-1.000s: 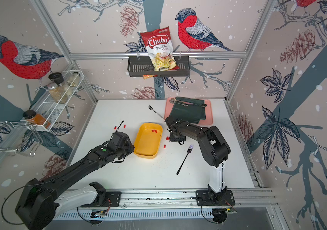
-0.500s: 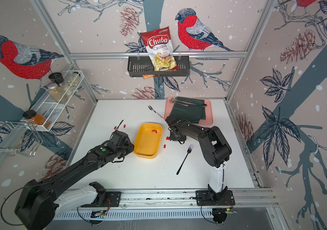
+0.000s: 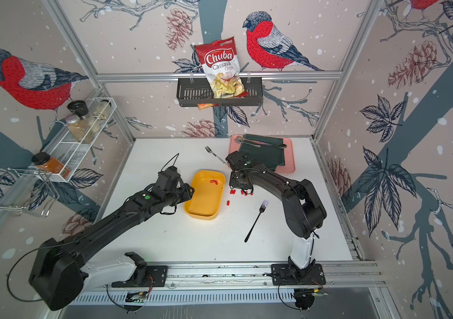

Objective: Take the screw protection sleeves out of the storage box
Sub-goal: Pick up the screw protection sleeve from the storage box.

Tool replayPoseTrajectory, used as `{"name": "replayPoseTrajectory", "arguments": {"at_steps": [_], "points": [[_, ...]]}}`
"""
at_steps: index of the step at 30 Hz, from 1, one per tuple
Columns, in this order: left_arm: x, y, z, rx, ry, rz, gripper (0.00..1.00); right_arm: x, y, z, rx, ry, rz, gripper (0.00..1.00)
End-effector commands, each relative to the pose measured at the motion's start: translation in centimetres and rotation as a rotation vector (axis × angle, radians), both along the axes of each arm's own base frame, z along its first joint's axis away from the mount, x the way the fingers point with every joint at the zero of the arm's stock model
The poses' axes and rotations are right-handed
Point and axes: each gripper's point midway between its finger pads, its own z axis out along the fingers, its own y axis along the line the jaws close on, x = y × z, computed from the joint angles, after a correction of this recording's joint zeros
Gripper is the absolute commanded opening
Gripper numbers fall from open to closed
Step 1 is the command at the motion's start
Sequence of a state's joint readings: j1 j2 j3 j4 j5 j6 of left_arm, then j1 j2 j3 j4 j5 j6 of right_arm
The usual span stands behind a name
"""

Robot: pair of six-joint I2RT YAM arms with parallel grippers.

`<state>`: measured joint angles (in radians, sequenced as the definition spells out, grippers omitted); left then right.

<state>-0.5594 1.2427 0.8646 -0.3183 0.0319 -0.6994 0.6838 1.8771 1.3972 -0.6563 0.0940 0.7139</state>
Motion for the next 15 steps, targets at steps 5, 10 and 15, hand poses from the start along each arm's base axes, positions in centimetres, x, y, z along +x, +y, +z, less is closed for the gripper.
{"name": "replayPoseTrajectory", "arguments": {"at_steps": [5,10,15], "points": [[1.5,-5.7,-0.2,-0.013,0.016,-0.322,0.37,-0.3,3.3,-2.1,0.068,0.067,0.001,0.28],[2.3,-6.3,-3.0,-0.018,0.098,-0.285,0.37,-0.1,4.5,-2.2,0.093,0.058,0.031,0.28],[3.9,-5.4,-5.3,0.026,0.121,-0.173,0.37,-0.3,5.8,-2.9,0.11,0.066,0.073,0.28]]}}
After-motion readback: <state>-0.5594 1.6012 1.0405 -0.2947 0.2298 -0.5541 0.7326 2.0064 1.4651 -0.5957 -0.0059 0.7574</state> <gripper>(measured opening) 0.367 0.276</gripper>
